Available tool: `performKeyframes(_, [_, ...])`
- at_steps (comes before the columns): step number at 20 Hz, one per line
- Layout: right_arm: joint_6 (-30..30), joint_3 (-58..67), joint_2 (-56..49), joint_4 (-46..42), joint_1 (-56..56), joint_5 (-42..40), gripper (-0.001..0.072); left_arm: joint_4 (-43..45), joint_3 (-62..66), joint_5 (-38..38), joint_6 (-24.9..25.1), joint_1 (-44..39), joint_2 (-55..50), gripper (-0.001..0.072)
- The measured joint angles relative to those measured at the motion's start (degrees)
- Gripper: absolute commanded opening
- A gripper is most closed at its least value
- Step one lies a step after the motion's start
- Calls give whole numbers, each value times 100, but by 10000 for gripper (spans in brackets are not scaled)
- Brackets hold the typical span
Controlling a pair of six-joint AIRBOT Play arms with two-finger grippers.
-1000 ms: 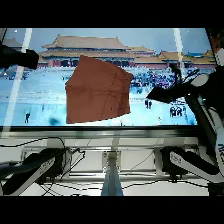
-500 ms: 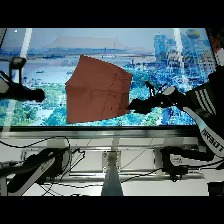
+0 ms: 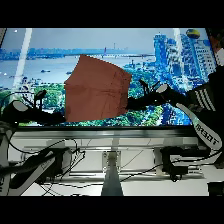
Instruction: Fold the clothes and pants, and hang the long-sleeved shirts on hangers.
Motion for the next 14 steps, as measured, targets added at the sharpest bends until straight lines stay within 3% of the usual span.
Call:
performKeyframes(1, [-13, 2, -7, 7, 4, -9, 19, -199, -63, 87, 50, 7, -127, 491])
performKeyframes(2, [-20, 9, -9, 7, 9, -24, 20, -426, -103, 125, 125, 13, -254, 398])
performKeyframes(3, [-31, 13, -9, 13, 9, -42, 20, -686, -140, 197, 214, 13, -424, 359])
performKeyframes(6, [-63, 33, -13, 11, 9, -103, 19, -1296, -192, 306, 581, 17, -916, 322])
performKeyframes(7, [-136, 57, -13, 11, 9, -109, 19, -1410, -199, 334, 660, 17, -1043, 146])
performKeyframes(8, [-236, 101, -13, 9, 9, -109, 19, -1456, -203, 439, 752, 17, -1163, 20])
performKeyframes(12, [-531, 413, 105, -63, 13, -68, 19, -1478, 52, 448, 920, 13, -1366, 13])
performKeyframes(14, [-599, 654, 221, -70, 15, -24, 18, -1386, 428, 800, 960, 17, -1360, 12])
